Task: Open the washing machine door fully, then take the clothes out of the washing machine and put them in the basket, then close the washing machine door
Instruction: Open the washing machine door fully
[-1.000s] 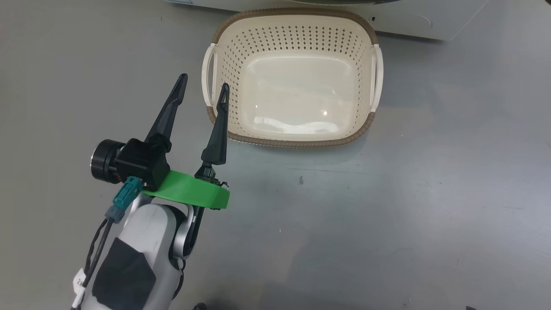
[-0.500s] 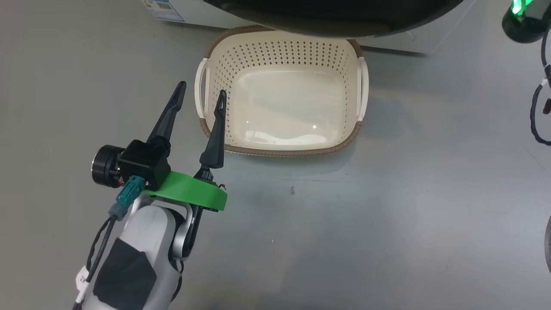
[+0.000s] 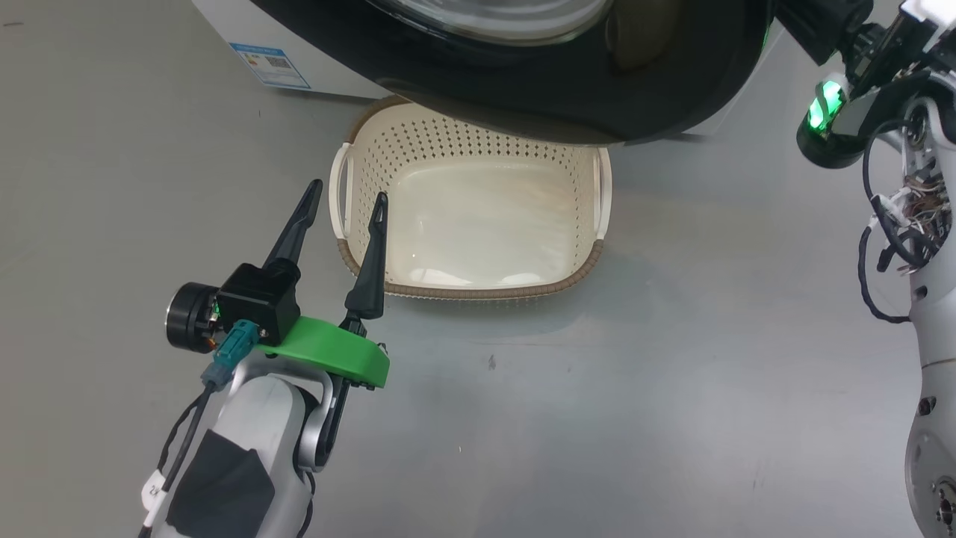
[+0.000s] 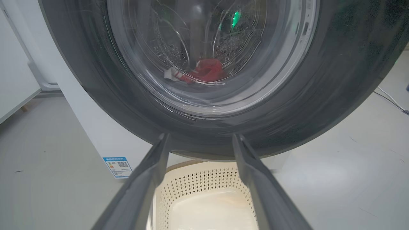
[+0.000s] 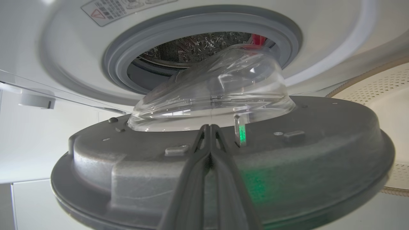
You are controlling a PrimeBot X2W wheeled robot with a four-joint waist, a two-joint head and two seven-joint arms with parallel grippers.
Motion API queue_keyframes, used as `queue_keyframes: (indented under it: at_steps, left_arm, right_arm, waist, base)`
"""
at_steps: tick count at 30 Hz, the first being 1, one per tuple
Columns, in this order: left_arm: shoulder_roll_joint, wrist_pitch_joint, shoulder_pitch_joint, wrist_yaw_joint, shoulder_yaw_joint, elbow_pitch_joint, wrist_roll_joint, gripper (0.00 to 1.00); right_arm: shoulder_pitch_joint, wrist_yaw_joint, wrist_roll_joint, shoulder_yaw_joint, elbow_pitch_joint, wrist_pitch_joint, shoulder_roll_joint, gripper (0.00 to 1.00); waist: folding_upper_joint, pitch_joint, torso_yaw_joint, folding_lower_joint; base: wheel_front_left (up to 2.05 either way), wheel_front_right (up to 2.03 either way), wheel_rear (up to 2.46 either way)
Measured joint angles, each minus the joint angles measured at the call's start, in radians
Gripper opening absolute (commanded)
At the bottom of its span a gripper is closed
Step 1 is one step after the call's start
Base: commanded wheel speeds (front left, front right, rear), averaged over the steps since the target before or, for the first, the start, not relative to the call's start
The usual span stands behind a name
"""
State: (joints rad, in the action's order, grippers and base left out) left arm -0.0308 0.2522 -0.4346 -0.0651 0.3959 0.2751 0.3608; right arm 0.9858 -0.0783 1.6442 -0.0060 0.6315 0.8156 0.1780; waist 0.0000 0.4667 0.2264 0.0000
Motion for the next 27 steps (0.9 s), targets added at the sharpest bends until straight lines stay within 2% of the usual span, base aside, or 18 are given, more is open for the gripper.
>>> queue_keyframes:
  at_steps: [19, 27]
  left_arm:
    - [0.000, 0.000, 0.057, 0.001, 0.015, 0.056, 0.022, 1.00]
    - [0.000, 0.000, 0.088, 0.003, 0.010, 0.072, 0.035, 1.00]
  right_arm:
    - [-0.174, -0.034, 0.028, 0.042, 0.008, 0.078, -0.064, 0.00]
    - [-0.249, -0.035, 0.040, 0.077, 0.000, 0.116, -0.086, 0.00]
  waist:
    - [0.0000, -0.132, 0.005, 0.0000]
    - [0.0000, -0.184, 0.023, -0.0001]
  base:
    - [0.00, 0.00, 0.00]
    - [0.00, 0.00, 0.00]
